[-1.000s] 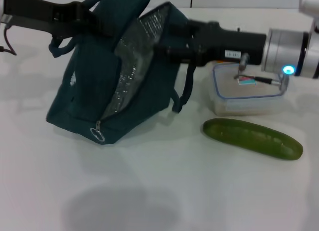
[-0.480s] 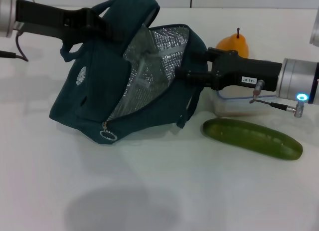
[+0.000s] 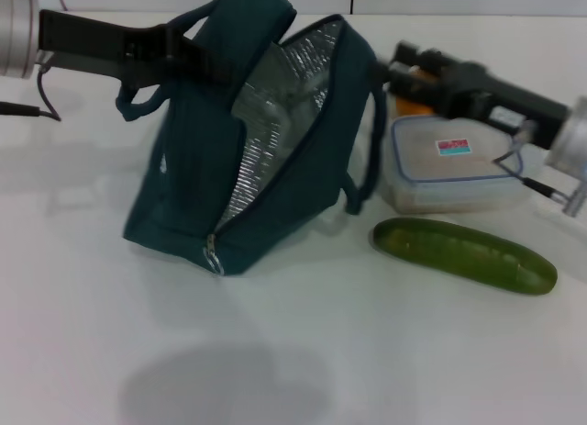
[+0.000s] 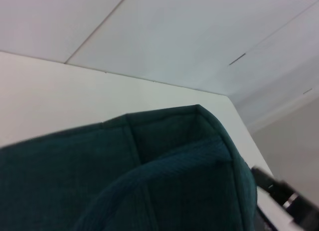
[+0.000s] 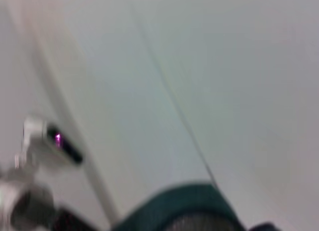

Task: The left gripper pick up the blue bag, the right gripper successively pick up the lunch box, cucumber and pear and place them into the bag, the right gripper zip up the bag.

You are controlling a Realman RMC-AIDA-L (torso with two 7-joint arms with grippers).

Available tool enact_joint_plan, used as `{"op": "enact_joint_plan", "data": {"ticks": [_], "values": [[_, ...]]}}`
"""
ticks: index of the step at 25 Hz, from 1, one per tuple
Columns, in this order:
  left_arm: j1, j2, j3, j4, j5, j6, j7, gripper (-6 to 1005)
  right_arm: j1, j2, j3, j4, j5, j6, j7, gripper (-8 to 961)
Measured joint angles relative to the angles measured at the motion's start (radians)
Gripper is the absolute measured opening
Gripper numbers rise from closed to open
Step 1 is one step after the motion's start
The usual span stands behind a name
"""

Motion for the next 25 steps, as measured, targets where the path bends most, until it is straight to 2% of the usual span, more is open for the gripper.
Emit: {"op": "enact_joint_plan", "data": {"ticks": [4, 11, 18, 25], "values": [[0.01, -0.002, 0.0, 0.0, 0.002, -0.006, 0.009, 42, -0.042, 0.0, 0.001, 0.075, 0.164, -0.112, 0.022, 812], [0.018, -0.002, 0.0, 0.007, 0.004, -0.009, 0.011, 42, -0.177, -0.001, 0.008, 0.195, 0.365, -0.229, 0.212, 810], [0.021, -0.002, 0.0, 0.008, 0.004, -0.008, 0.011, 42, -0.255, -0.006, 0.009, 0.283, 0.42, -0.231, 0.393, 809], [0.02, 0.001, 0.0, 0.008, 0.004, -0.008, 0.011, 42, -0.271, -0.006, 0.007, 0.294, 0.421, -0.21, 0.432, 807]]}}
